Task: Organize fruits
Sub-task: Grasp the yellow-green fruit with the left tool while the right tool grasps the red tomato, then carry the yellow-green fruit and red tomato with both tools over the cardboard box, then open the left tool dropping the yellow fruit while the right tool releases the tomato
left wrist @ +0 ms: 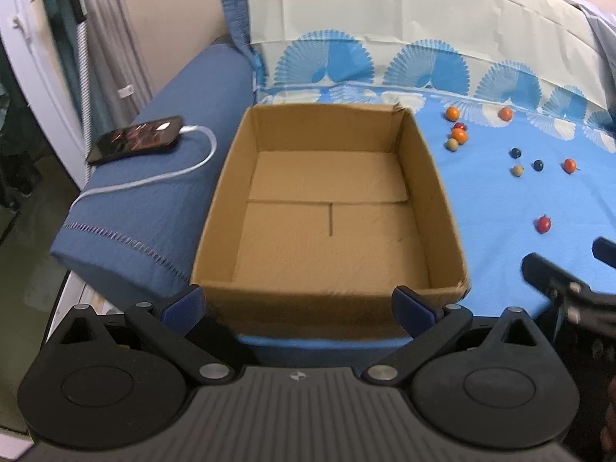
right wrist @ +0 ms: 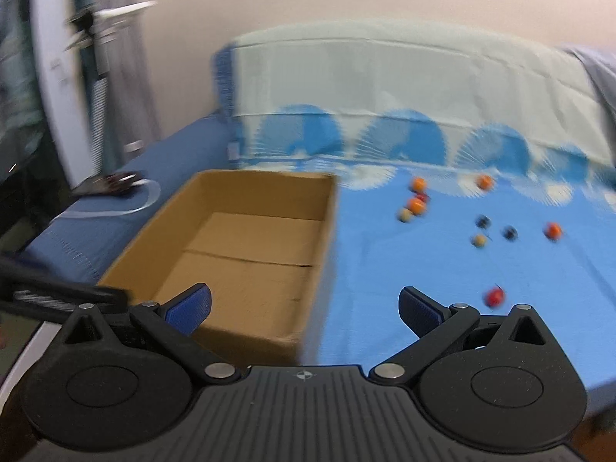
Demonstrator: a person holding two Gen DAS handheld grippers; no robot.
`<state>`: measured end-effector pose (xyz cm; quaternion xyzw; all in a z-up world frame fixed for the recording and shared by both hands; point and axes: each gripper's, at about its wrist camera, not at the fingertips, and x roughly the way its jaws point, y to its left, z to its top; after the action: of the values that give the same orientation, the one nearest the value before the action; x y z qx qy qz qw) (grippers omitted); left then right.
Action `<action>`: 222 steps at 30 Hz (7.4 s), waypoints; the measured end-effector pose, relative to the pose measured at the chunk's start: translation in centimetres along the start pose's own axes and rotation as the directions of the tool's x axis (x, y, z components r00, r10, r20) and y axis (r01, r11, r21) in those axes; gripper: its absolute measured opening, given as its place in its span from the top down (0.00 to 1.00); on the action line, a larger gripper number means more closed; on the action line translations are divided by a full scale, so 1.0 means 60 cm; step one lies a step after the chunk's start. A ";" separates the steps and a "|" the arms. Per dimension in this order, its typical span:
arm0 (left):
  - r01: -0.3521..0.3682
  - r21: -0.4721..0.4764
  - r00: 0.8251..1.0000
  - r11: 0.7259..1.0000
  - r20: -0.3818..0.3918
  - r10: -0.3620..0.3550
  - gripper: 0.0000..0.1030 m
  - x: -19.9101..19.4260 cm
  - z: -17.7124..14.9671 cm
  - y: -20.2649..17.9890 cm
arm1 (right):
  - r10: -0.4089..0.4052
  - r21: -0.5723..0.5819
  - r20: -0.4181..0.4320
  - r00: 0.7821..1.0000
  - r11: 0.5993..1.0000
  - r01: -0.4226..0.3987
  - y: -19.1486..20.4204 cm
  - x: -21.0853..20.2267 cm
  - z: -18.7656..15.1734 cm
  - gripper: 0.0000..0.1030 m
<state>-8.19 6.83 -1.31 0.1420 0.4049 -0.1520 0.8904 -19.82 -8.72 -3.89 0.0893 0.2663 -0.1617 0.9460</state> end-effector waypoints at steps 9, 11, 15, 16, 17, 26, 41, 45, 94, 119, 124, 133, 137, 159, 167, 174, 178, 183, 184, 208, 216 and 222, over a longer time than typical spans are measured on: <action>0.078 0.065 0.997 0.995 0.016 -0.079 0.00 0.066 0.109 -0.134 | -0.331 0.162 -0.175 0.927 0.919 0.359 -0.223 0.154 -0.035 0.01; 0.073 0.123 0.997 0.990 0.017 -0.075 0.00 0.092 0.141 -0.183 | -0.338 0.246 -0.234 0.911 0.886 0.392 -0.268 0.207 -0.045 0.01; 0.114 0.197 0.993 0.974 -0.023 -0.112 0.00 0.173 0.219 -0.285 | -0.342 0.348 -0.327 0.881 0.823 0.449 -0.313 0.322 -0.061 0.01; 0.129 0.211 0.992 0.969 -0.032 -0.125 0.00 0.198 0.239 -0.310 | -0.347 0.353 -0.340 0.874 0.814 0.461 -0.323 0.347 -0.066 0.01; 0.142 0.231 0.990 0.963 -0.042 -0.136 0.00 0.230 0.262 -0.338 | -0.350 0.360 -0.349 0.869 0.806 0.469 -0.333 0.373 -0.069 0.01; 0.198 0.229 0.976 0.953 -0.133 -0.171 0.00 0.541 0.386 -0.482 | -0.420 0.309 -0.325 0.848 0.800 0.515 -0.347 0.460 -0.109 0.00; 0.191 0.194 0.957 0.962 -0.255 -0.138 0.39 0.707 0.404 -0.513 | -0.439 0.295 -0.288 0.851 0.805 0.515 -0.337 0.454 -0.107 0.12; 0.239 0.127 0.942 0.963 -0.273 -0.198 0.72 0.696 0.415 -0.505 | -0.453 0.300 -0.235 0.860 0.808 0.507 -0.334 0.437 -0.102 0.71; 0.200 -0.121 0.980 0.972 0.045 -0.196 0.72 -0.047 -0.043 0.050 | 0.160 0.112 0.121 0.980 0.978 -0.174 -0.005 -0.099 -0.061 0.71; 0.245 -0.165 0.969 0.955 0.068 -0.237 0.72 -0.040 -0.053 0.079 | 0.149 0.045 0.089 0.985 0.987 -0.153 0.028 -0.089 -0.043 0.71; 0.247 -0.168 0.969 0.954 0.064 -0.239 0.72 -0.037 -0.052 0.079 | 0.149 0.048 0.081 0.986 0.987 -0.153 0.032 -0.085 -0.041 0.71; 0.245 -0.175 0.969 0.954 0.055 -0.239 0.72 -0.028 -0.052 0.077 | 0.147 0.054 0.065 0.987 0.987 -0.150 0.032 -0.077 -0.046 0.71; 0.245 -0.180 0.970 0.953 0.047 -0.240 0.72 -0.021 -0.053 0.079 | 0.146 0.058 0.053 0.988 0.987 -0.149 0.030 -0.072 -0.047 0.71; 0.225 -0.204 0.974 0.953 0.071 -0.215 0.72 0.014 -0.012 0.097 | 0.139 0.041 0.029 0.990 0.989 -0.140 0.047 -0.032 -0.038 0.71; 0.217 -0.220 0.976 0.951 0.076 -0.205 0.72 0.047 0.023 0.109 | 0.179 0.012 0.004 0.984 0.984 -0.179 0.079 0.010 -0.016 0.71; 0.200 -0.244 0.979 0.949 0.004 -0.205 0.72 0.110 0.044 0.117 | 0.203 -0.020 -0.064 0.977 0.979 -0.204 0.111 0.071 -0.005 0.71; 0.174 -0.233 0.982 0.957 -0.033 -0.187 0.72 0.151 0.049 0.115 | 0.206 -0.043 -0.122 0.971 0.976 -0.213 0.128 0.113 -0.003 0.71; 0.150 -0.224 0.983 0.963 -0.074 -0.170 0.72 0.204 0.056 0.115 | 0.202 -0.074 -0.160 0.966 0.974 -0.216 0.141 0.160 -0.003 0.70; 0.145 -0.221 0.983 0.964 -0.081 -0.167 0.72 0.212 0.058 0.113 | 0.196 -0.085 -0.161 0.967 0.974 -0.212 0.143 0.170 -0.003 0.70; 0.074 -0.140 0.965 0.987 -0.241 -0.106 0.72 0.367 0.056 0.085 | 0.133 -0.214 -0.231 0.964 0.960 -0.183 0.150 0.281 -0.039 0.70; 0.062 -0.074 0.996 0.995 -0.055 -0.066 0.00 0.296 0.060 0.072 | 0.138 -0.266 -0.163 0.977 0.947 -0.179 0.148 0.259 -0.026 0.19; 0.015 -0.031 1.000 0.999 0.011 -0.014 0.00 0.212 0.042 0.071 | 0.157 -0.253 -0.132 0.979 0.949 -0.187 0.129 0.178 -0.009 0.08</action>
<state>3.13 7.76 -8.91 0.1243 0.4033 -0.1528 0.8936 -8.74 -4.12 -9.40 -0.0061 0.3282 -0.0365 0.9439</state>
